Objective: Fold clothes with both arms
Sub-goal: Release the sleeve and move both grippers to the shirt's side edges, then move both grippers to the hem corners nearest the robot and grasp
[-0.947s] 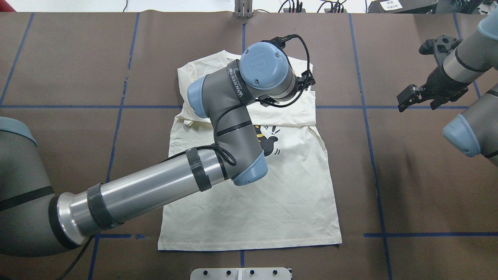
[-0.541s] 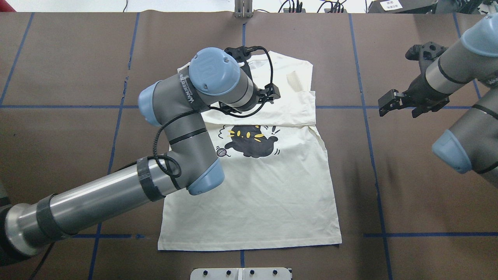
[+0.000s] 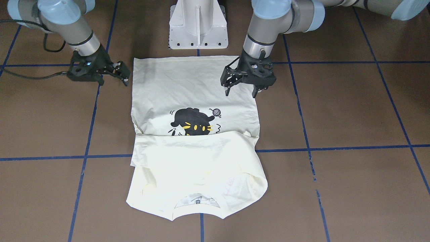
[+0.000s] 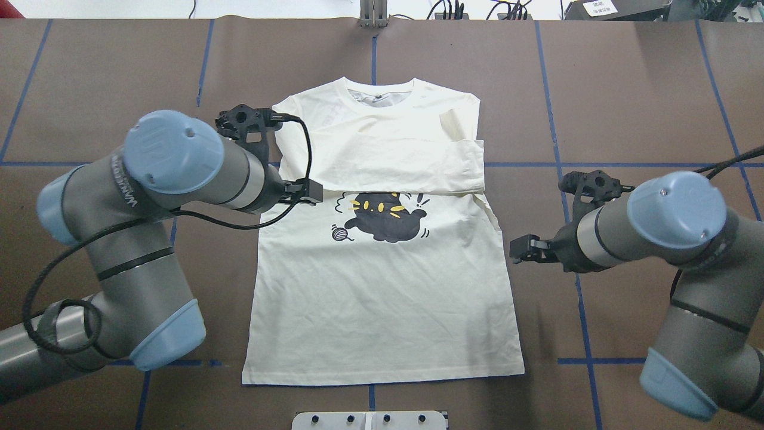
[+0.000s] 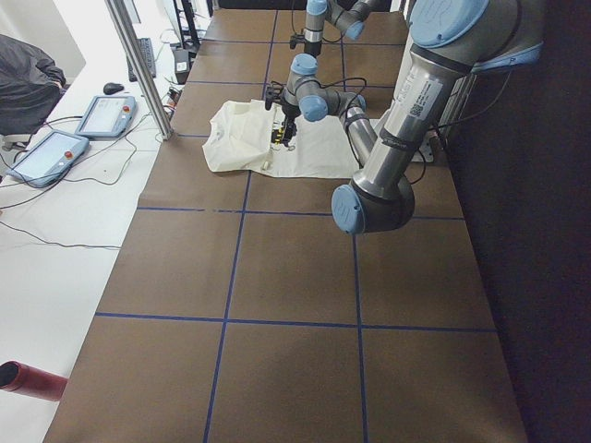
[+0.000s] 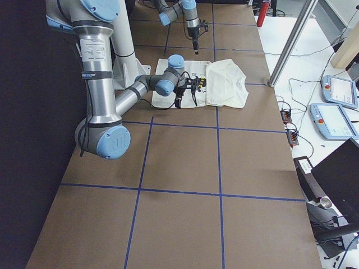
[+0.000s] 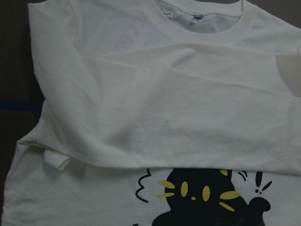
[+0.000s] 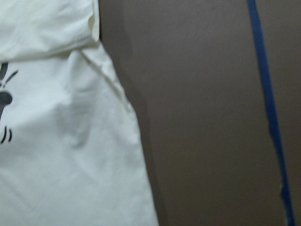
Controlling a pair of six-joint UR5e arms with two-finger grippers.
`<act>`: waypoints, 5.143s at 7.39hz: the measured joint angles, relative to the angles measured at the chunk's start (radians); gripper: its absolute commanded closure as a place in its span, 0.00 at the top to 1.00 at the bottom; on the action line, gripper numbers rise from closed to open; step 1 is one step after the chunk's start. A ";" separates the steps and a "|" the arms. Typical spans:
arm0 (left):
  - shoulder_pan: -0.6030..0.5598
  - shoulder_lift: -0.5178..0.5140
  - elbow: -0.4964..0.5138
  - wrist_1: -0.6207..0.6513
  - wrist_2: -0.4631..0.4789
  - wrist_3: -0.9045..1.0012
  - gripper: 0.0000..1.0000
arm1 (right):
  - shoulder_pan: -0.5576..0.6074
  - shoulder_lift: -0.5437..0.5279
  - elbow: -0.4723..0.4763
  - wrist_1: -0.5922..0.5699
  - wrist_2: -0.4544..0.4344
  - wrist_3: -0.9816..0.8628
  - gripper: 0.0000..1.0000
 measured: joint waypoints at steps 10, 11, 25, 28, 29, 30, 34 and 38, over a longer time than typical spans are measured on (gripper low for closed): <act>0.012 0.052 -0.064 -0.012 -0.001 0.032 1.00 | -0.291 -0.018 -0.037 0.001 -0.176 0.139 1.00; 0.012 0.048 -0.063 -0.012 -0.001 0.031 1.00 | -0.291 -0.024 -0.041 0.001 -0.174 0.139 0.99; 0.073 0.089 -0.063 -0.013 -0.039 -0.132 0.98 | -0.291 -0.026 0.001 0.005 -0.155 0.177 0.00; 0.277 0.167 -0.084 -0.006 0.012 -0.471 0.83 | -0.286 0.015 0.015 0.008 -0.184 0.174 0.00; 0.329 0.178 -0.083 -0.004 0.042 -0.535 0.83 | -0.285 0.032 0.015 0.009 -0.184 0.172 0.00; 0.354 0.195 -0.082 -0.004 0.056 -0.567 0.83 | -0.284 0.045 0.015 0.009 -0.184 0.169 0.00; 0.400 0.239 -0.078 -0.002 0.063 -0.619 0.70 | -0.269 0.055 0.016 0.011 -0.182 0.162 0.00; 0.408 0.242 -0.063 -0.001 0.062 -0.632 0.40 | -0.256 0.054 0.016 0.036 -0.177 0.161 0.00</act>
